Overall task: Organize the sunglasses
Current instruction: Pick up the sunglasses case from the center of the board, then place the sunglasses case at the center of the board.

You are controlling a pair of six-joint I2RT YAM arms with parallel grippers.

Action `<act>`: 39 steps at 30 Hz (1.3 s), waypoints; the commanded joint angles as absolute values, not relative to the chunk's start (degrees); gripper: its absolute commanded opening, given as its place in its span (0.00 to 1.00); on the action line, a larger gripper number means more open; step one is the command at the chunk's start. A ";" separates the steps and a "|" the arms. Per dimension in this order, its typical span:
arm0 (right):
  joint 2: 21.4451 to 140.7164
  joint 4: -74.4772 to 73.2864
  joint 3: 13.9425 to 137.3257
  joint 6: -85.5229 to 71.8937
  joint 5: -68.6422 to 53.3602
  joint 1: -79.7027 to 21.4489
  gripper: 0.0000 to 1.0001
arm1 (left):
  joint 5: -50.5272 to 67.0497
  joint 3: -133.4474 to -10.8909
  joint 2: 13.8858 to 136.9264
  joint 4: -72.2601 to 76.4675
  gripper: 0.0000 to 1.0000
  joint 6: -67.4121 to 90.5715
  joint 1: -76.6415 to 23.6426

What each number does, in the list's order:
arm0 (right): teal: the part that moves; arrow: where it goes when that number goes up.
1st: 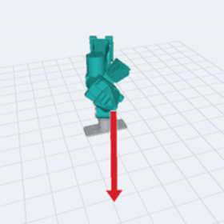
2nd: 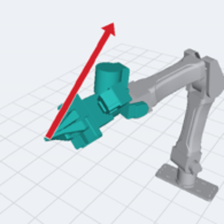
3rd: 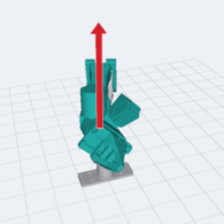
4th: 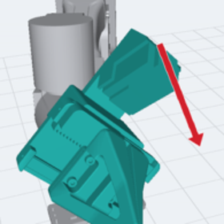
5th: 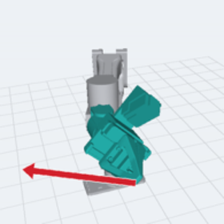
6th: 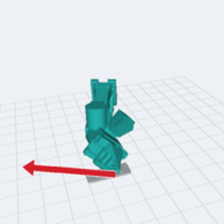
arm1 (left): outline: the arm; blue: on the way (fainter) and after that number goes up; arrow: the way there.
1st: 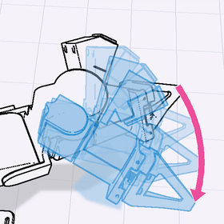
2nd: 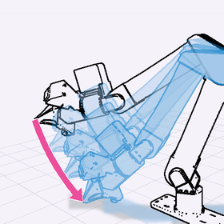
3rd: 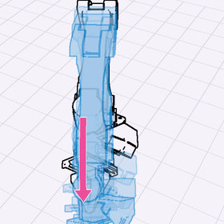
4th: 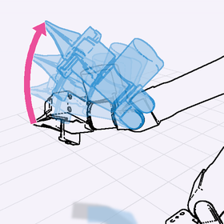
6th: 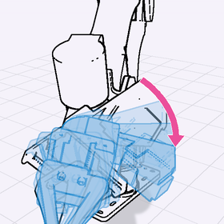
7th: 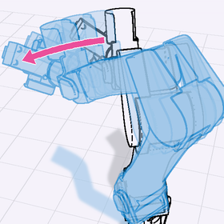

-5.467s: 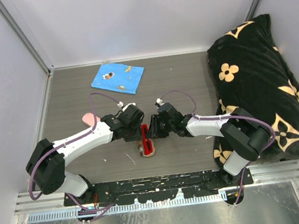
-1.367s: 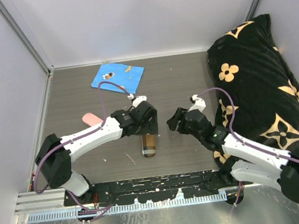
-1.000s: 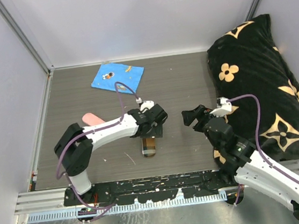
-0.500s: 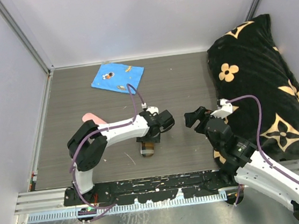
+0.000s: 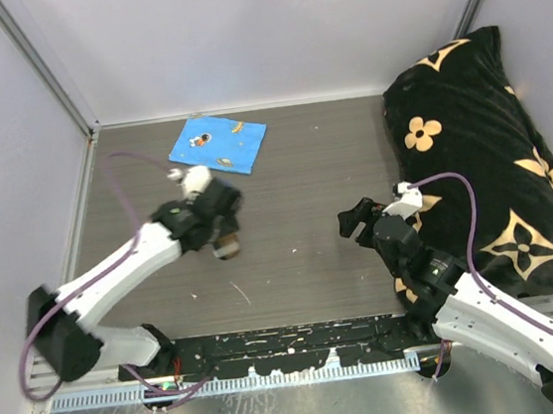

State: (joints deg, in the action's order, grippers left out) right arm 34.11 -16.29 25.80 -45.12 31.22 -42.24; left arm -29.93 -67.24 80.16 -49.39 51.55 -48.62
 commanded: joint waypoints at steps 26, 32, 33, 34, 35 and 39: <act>40.52 -14.06 30.22 -43.92 28.22 -42.19 0.82 | -18.38 -45.20 77.21 -32.11 0.14 51.41 -4.75; 41.20 -14.63 31.09 -43.15 28.19 -42.19 0.82 | -17.80 -45.81 81.09 -30.16 0.26 51.30 -4.65; 41.42 -14.86 31.33 -42.89 28.08 -42.19 0.83 | -17.76 -45.99 81.38 -30.15 0.32 51.29 -4.61; 41.60 -15.35 31.76 -42.70 28.12 -42.17 0.83 | -17.82 -46.00 81.57 -30.33 0.36 51.18 -4.58; 41.65 -15.66 32.12 -42.49 28.19 -42.16 0.84 | -17.89 -46.06 81.49 -30.48 0.41 51.12 -4.58; 41.04 -16.64 33.25 -41.35 29.08 -42.17 0.87 | -18.19 -45.57 79.01 -31.21 0.69 51.06 -4.57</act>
